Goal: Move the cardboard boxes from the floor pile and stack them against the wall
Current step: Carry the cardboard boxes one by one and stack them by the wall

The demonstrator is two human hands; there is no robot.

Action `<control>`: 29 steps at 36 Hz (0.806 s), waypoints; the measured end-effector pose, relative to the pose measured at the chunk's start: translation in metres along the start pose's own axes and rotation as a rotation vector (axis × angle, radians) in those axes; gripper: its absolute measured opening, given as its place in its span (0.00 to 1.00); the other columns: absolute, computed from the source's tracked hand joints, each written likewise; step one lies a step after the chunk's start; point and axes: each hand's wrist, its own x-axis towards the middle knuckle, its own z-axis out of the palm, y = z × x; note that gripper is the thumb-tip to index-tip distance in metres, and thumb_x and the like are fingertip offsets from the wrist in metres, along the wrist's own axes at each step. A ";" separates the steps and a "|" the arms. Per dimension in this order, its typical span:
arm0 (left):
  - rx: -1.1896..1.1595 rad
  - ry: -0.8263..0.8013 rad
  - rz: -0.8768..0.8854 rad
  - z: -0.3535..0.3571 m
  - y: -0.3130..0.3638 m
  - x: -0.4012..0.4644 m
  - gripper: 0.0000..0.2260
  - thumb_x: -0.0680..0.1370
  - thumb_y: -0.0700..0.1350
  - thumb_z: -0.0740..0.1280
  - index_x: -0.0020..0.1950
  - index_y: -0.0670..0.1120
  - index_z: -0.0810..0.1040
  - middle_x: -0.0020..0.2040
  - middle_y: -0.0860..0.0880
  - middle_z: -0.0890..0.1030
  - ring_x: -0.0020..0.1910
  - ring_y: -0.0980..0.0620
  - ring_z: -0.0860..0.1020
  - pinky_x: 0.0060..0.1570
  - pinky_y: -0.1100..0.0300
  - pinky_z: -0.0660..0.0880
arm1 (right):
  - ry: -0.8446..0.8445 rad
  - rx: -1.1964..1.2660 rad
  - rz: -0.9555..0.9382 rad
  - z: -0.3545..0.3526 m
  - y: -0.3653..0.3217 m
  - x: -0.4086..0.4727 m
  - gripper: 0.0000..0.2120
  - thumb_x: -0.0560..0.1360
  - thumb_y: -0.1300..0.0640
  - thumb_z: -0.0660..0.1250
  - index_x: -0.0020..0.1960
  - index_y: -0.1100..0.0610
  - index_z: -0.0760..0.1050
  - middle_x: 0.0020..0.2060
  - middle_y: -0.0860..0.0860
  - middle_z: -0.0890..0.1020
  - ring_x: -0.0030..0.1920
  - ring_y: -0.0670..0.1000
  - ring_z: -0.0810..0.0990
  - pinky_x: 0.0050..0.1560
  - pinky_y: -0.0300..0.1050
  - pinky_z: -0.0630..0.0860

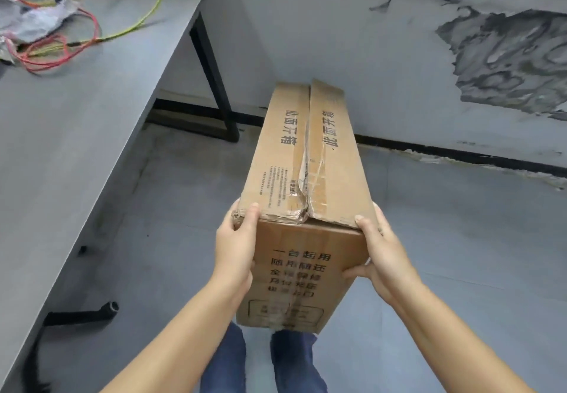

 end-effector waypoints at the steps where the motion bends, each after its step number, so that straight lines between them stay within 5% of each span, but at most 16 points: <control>1: 0.005 0.003 -0.010 0.004 -0.004 0.013 0.15 0.80 0.50 0.62 0.67 0.53 0.74 0.51 0.58 0.81 0.49 0.58 0.78 0.43 0.56 0.74 | 0.002 0.002 0.005 0.004 0.002 0.014 0.20 0.81 0.51 0.56 0.72 0.38 0.62 0.59 0.42 0.77 0.54 0.47 0.77 0.45 0.68 0.79; 4: 0.015 0.007 -0.046 0.013 -0.019 0.052 0.14 0.80 0.50 0.62 0.66 0.55 0.73 0.52 0.57 0.81 0.48 0.59 0.78 0.42 0.57 0.75 | 0.017 0.018 0.008 0.014 0.014 0.054 0.22 0.81 0.52 0.56 0.73 0.38 0.60 0.58 0.39 0.77 0.54 0.45 0.77 0.49 0.67 0.79; 8: 0.019 0.008 -0.066 0.012 -0.056 0.087 0.12 0.81 0.48 0.60 0.65 0.56 0.73 0.55 0.55 0.81 0.50 0.60 0.79 0.56 0.52 0.76 | 0.077 0.038 0.001 0.031 0.053 0.090 0.24 0.81 0.54 0.57 0.74 0.38 0.58 0.52 0.35 0.77 0.51 0.43 0.78 0.54 0.60 0.78; 12: 0.068 0.025 -0.109 -0.011 -0.103 0.112 0.16 0.80 0.49 0.61 0.68 0.59 0.71 0.61 0.56 0.80 0.61 0.54 0.77 0.67 0.45 0.69 | 0.147 0.092 -0.009 0.053 0.105 0.102 0.24 0.81 0.55 0.59 0.71 0.35 0.61 0.58 0.38 0.79 0.57 0.47 0.79 0.59 0.53 0.75; 15: 0.173 0.043 -0.232 -0.033 -0.132 0.121 0.18 0.74 0.60 0.62 0.63 0.69 0.70 0.58 0.60 0.81 0.62 0.52 0.76 0.66 0.45 0.68 | 0.181 0.151 0.059 0.068 0.134 0.102 0.22 0.81 0.55 0.59 0.71 0.37 0.62 0.57 0.39 0.78 0.58 0.48 0.78 0.59 0.52 0.75; 21: 0.047 -0.010 -0.578 -0.060 -0.151 0.139 0.20 0.79 0.57 0.61 0.70 0.57 0.67 0.65 0.48 0.75 0.65 0.42 0.72 0.58 0.36 0.72 | 0.111 0.251 0.252 0.082 0.160 0.107 0.19 0.80 0.51 0.61 0.70 0.48 0.69 0.59 0.49 0.81 0.56 0.51 0.81 0.57 0.55 0.78; 25: -0.061 -0.125 -0.679 -0.065 -0.151 0.160 0.18 0.81 0.51 0.60 0.70 0.54 0.67 0.65 0.45 0.76 0.63 0.41 0.74 0.56 0.38 0.73 | 0.153 0.249 0.220 0.083 0.162 0.117 0.46 0.55 0.30 0.75 0.69 0.47 0.71 0.57 0.46 0.82 0.57 0.49 0.81 0.60 0.56 0.77; 26: -0.061 -0.143 -0.673 -0.062 -0.150 0.164 0.18 0.81 0.50 0.60 0.71 0.53 0.67 0.65 0.45 0.75 0.63 0.42 0.74 0.57 0.40 0.72 | 0.166 0.254 0.214 0.081 0.162 0.124 0.46 0.55 0.30 0.75 0.69 0.47 0.71 0.57 0.47 0.82 0.57 0.50 0.81 0.60 0.55 0.77; 29: -0.073 -0.167 -0.632 -0.046 -0.148 0.185 0.20 0.81 0.50 0.59 0.73 0.52 0.65 0.67 0.44 0.74 0.64 0.43 0.73 0.63 0.44 0.68 | 0.171 0.263 0.201 0.079 0.158 0.152 0.21 0.78 0.51 0.66 0.70 0.51 0.71 0.60 0.50 0.81 0.58 0.51 0.80 0.62 0.54 0.75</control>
